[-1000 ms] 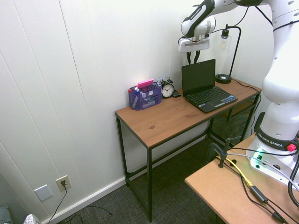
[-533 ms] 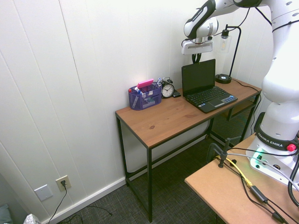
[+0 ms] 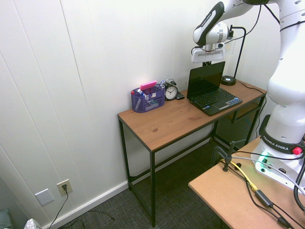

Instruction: Close the laptop lid

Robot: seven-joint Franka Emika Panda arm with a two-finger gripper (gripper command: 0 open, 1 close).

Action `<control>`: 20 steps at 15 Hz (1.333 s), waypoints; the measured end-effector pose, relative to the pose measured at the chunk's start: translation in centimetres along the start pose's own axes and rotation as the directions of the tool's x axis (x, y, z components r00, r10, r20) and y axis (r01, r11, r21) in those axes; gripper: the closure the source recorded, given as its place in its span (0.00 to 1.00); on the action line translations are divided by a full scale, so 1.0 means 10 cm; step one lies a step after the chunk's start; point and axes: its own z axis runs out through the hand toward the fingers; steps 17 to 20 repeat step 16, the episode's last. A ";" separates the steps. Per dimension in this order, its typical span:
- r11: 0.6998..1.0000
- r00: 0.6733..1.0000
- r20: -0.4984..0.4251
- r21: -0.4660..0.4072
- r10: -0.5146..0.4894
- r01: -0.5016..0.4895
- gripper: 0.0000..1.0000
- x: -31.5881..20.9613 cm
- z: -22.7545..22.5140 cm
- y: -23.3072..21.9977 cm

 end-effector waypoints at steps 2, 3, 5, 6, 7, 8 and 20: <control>1.000 1.000 0.018 -0.013 0.016 -0.016 1.00 -0.07 0.05 0.21; 0.999 0.999 0.030 -0.025 0.025 -0.024 1.00 -0.10 0.10 0.32; 0.998 0.998 0.056 -0.049 0.038 -0.036 1.00 -0.15 0.25 0.53; 0.997 0.997 0.072 -0.062 0.041 -0.037 1.00 -0.17 0.34 0.63; 0.997 0.995 0.089 -0.074 0.044 -0.037 1.00 -0.19 0.42 0.72; 0.996 0.993 0.106 -0.087 0.045 -0.036 1.00 -0.21 0.50 0.81; 0.987 0.981 0.187 -0.160 0.045 -0.015 1.00 -0.30 0.90 1.08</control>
